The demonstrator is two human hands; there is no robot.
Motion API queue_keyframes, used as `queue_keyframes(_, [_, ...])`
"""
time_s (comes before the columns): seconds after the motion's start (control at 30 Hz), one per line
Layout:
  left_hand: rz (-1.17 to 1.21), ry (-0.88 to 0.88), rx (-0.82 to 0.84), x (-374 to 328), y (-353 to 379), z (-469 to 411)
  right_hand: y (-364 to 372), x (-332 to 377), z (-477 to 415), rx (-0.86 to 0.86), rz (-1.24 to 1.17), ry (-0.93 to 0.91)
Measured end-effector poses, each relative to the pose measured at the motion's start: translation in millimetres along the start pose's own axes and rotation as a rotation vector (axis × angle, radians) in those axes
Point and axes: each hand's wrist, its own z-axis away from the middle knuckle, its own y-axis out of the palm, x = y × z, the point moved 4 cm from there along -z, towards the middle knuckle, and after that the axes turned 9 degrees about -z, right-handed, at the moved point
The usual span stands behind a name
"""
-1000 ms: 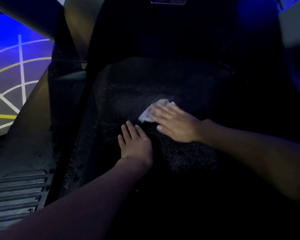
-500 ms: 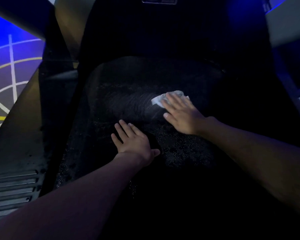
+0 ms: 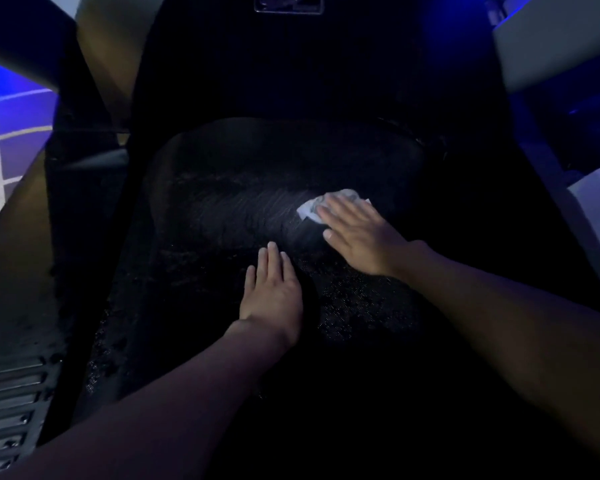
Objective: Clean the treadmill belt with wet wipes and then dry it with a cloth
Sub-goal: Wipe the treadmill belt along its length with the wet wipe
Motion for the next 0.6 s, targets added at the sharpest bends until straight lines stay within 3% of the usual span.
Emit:
queue_keyframes(0.07, [0.028,-0.001,0.039,-1,-2,0,3,14,4,0.02,0.012,-0.018])
queue_keyframes(0.17, [0.073,-0.001,0.074,-4,-8,1,19,31,29,0.127,0.045,-0.274])
queue_keyframes(0.2, [0.069,-0.007,0.093,-4,-8,2,17,21,29,0.118,0.048,-0.267])
queue_keyframes(0.3, [-0.003,-0.015,0.133,-6,-6,3,5,-16,13,0.013,-0.035,0.045])
queue_keyframes(0.33, [-0.015,-0.021,0.137,-7,-6,3,6,-12,14,0.025,-0.021,0.06])
queue_keyframes(0.47, [-0.031,-0.056,0.157,-17,-11,1,22,3,52,0.102,0.071,-0.242])
queue_keyframes(0.5, [-0.027,-0.065,0.165,-20,-12,1,17,-8,51,0.077,0.066,-0.23])
queue_keyframes(0.6, [-0.056,-0.005,0.142,-30,-11,2,-2,-35,34,0.004,0.024,0.102])
